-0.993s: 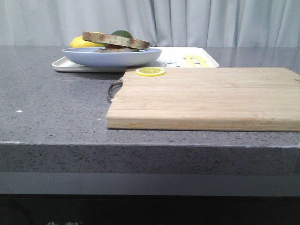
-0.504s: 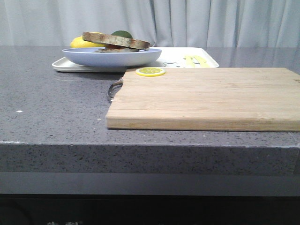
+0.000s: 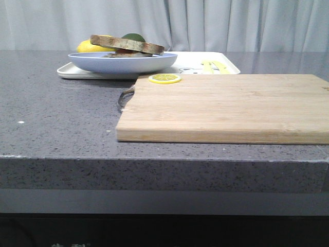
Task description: Place bread and move sandwich to tray
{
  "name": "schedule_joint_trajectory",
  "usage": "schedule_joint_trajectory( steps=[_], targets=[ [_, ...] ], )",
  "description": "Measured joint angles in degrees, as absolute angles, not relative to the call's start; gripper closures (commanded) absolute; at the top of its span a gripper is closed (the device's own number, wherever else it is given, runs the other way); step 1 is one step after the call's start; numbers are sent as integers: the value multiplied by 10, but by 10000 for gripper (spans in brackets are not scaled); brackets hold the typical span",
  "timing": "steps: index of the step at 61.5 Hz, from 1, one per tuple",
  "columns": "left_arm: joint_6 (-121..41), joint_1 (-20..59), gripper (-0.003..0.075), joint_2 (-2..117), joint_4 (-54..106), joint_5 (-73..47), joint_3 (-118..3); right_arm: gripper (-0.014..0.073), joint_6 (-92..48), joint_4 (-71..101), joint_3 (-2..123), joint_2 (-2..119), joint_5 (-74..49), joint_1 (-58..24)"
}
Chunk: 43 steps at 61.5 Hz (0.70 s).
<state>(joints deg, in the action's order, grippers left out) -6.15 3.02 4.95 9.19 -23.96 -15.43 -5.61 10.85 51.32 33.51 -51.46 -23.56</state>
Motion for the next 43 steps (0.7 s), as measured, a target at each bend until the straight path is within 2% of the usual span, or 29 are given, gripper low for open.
schedule_joint_trajectory(
  steps=[13,29,43],
  targets=[
    [-41,30,741,0,75,-168,-74,709,-56,109,513,335,-515,-236],
    [57,30,741,-2,14,-68,0,709,-56,109,513,335,-515,-236],
    [65,30,741,-2,9,-37,3,709,-56,109,513,335,-515,-236]
  ],
)
